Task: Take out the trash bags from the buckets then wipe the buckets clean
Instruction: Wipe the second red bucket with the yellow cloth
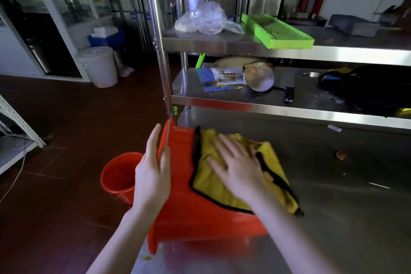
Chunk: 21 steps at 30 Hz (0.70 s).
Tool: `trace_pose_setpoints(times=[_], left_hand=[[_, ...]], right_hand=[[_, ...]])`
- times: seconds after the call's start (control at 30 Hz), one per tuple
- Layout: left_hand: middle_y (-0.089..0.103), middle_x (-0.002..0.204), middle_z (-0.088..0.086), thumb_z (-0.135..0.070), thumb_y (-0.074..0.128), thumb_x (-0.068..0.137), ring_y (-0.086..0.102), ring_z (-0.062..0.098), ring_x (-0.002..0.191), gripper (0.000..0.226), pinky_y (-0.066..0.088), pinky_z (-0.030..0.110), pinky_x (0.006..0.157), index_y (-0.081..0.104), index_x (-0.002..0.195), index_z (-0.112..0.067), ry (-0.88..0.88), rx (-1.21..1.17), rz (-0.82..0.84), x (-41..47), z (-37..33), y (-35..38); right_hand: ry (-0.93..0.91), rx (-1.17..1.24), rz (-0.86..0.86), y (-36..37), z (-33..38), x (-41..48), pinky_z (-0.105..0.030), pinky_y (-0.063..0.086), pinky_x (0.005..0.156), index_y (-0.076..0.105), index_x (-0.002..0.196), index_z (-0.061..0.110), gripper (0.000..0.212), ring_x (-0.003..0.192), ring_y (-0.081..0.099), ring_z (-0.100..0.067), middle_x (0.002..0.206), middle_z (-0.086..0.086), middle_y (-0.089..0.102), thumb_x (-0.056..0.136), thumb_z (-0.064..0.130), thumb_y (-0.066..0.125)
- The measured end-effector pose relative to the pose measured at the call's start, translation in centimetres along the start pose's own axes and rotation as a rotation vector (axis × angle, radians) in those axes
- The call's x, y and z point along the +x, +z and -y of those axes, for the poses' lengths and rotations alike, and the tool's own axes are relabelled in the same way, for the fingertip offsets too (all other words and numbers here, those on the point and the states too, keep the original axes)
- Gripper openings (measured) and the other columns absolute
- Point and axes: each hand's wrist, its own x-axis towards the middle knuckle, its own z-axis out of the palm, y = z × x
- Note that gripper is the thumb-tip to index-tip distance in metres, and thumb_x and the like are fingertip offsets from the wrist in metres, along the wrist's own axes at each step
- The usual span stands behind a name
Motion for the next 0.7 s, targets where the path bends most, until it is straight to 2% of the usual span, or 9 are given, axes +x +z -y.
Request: trace_pose_setpoints(times=[0.07, 0.17, 0.3, 0.37, 0.43, 0.5, 0.6, 0.67, 0.7], left_hand=[[0.061, 0.071, -0.010, -0.038, 0.036, 0.102, 0.053, 0.009, 0.049, 0.048, 0.046, 0.021, 0.050, 0.027, 0.142, -0.062, 0.007, -0.029, 0.001, -0.9, 0.4, -0.3], [0.056, 0.074, -0.014, -0.030, 0.035, 0.104, 0.055, 0.014, 0.055, 0.047, 0.054, 0.041, 0.054, 0.034, 0.140, -0.060, 0.021, -0.026, 0.004, -2.2, 0.9, -0.4], [0.064, 0.092, -0.009, -0.033, 0.034, 0.100, 0.061, 0.009, 0.077, 0.046, 0.049, 0.031, 0.073, 0.038, 0.138, -0.058, 0.077, -0.030, -0.025, -2.4, 0.9, -0.4], [0.068, 0.108, 0.002, -0.029, 0.034, 0.100, 0.065, 0.018, 0.093, 0.047, 0.051, 0.034, 0.083, 0.038, 0.139, -0.057, 0.073, -0.024, -0.016, -2.1, 1.0, -0.6], [0.067, 0.112, 0.013, -0.021, 0.036, 0.103, 0.064, 0.034, 0.097, 0.049, 0.055, 0.047, 0.085, 0.039, 0.140, -0.054, 0.066, -0.031, 0.002, -2.1, 1.1, -0.9], [0.066, 0.116, 0.007, -0.018, 0.036, 0.104, 0.063, 0.028, 0.105, 0.049, 0.052, 0.039, 0.089, 0.040, 0.140, -0.051, 0.093, -0.015, 0.001, -2.4, 1.2, -1.0], [0.067, 0.105, 0.011, -0.028, 0.031, 0.104, 0.062, 0.026, 0.090, 0.043, 0.045, 0.029, 0.075, 0.042, 0.140, -0.048, 0.084, -0.006, -0.029, -2.4, 1.8, -0.9], [0.067, 0.103, 0.011, -0.037, 0.028, 0.103, 0.060, 0.020, 0.080, 0.041, 0.047, 0.031, 0.073, 0.040, 0.139, -0.052, 0.077, -0.035, -0.052, -3.1, 2.1, -1.1], [0.068, 0.107, 0.009, -0.039, 0.028, 0.102, 0.062, 0.020, 0.084, 0.042, 0.052, 0.036, 0.077, 0.040, 0.139, -0.053, 0.079, -0.046, -0.061, -3.6, 2.2, -1.3]], right_hand=[[0.204, 0.028, 0.104, -0.9, -3.5, 0.7, -0.051, 0.010, 0.119, 0.024, 0.149, 0.045, 0.086, 0.146, 0.013, -0.004, 0.158, 0.022, 0.016, 0.077, 0.080, -0.006], [0.287, 0.063, 0.226, -1.6, -4.7, 2.2, -0.058, 0.010, 0.116, 0.024, 0.149, 0.043, 0.078, 0.146, 0.013, -0.005, 0.158, 0.022, 0.017, 0.083, 0.078, 0.000], [0.004, 0.051, 0.157, -0.2, 2.5, 3.3, -0.066, 0.008, 0.112, 0.023, 0.148, 0.043, 0.077, 0.146, 0.010, -0.004, 0.158, 0.023, 0.015, 0.084, 0.076, -0.001], [-0.163, 0.044, 0.058, 0.9, 7.2, 2.7, -0.067, 0.014, 0.111, 0.030, 0.147, 0.036, 0.071, 0.147, 0.012, -0.010, 0.158, 0.016, 0.021, 0.088, 0.068, 0.009], [-0.221, 0.056, -0.025, 1.7, 9.5, 1.9, -0.058, 0.028, 0.112, 0.031, 0.149, 0.027, 0.065, 0.148, 0.011, -0.014, 0.158, 0.009, 0.022, 0.092, 0.059, 0.020], [-0.244, 0.094, -0.013, 1.7, 8.5, 1.5, -0.042, 0.033, 0.111, 0.024, 0.151, 0.029, 0.066, 0.149, 0.004, -0.012, 0.160, 0.010, 0.015, 0.094, 0.062, 0.021], [-0.101, 0.130, 0.001, 0.9, 3.8, 1.2, -0.032, 0.022, 0.116, 0.022, 0.151, 0.037, 0.075, 0.148, 0.006, -0.010, 0.160, 0.015, 0.013, 0.087, 0.074, 0.008], [0.132, 0.121, 0.065, -0.1, -0.4, 1.7, -0.035, 0.019, 0.117, 0.027, 0.150, 0.037, 0.083, 0.147, 0.014, -0.011, 0.159, 0.016, 0.019, 0.081, 0.078, 0.004], [0.237, 0.091, 0.125, -0.7, -2.2, 2.0, -0.039, 0.019, 0.118, 0.029, 0.149, 0.037, 0.082, 0.146, 0.018, -0.011, 0.158, 0.016, 0.022, 0.082, 0.078, 0.005]])
